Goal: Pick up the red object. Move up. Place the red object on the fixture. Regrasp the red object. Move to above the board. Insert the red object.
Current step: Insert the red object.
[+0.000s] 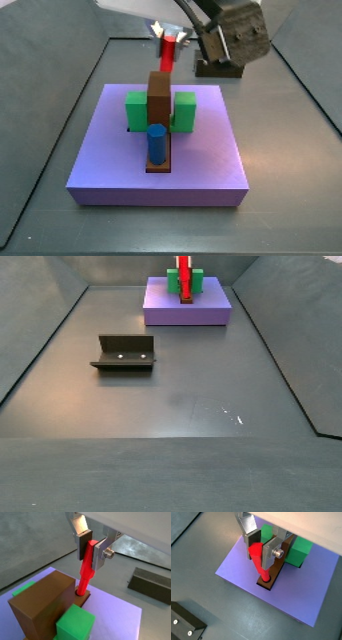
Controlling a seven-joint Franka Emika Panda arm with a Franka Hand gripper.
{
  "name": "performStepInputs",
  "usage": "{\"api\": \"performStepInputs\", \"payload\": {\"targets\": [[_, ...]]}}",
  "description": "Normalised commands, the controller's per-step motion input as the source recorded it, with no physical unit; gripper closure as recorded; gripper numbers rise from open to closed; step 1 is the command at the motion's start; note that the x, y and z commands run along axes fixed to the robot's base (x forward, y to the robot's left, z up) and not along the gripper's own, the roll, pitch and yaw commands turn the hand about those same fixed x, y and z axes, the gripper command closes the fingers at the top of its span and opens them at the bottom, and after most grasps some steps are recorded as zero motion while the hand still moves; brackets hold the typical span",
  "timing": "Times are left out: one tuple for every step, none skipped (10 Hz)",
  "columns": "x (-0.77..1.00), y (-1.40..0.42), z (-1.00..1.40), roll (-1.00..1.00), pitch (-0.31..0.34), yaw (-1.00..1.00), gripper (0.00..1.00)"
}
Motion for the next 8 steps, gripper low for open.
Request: {"api": "performStepInputs", "payload": {"targets": [[0.33,0.00,-0.30,0.08,0.069,-0.08,1.00],[0.07,0.00,-0.35,0.13,0.050,-0.07,1.00],[-0.28,0.08,-0.21,0.07,0.013,-0.20,1.00],[-0.50,0.08,-0.25,0.09,0.000,-0.26,1.00],[-0.69,0.06,-0.45,0.09,-0.061,-0.23,1.00],[-0.76,0.06,-0.63,0.08,-0.126,-0.19,1.00],[-0.59,0.05,-0.68,0.02,-0.184,-0.05,1.00],[-0.37,0.08,-0.79,0.00,-0.171,0.00,1.00]]}}
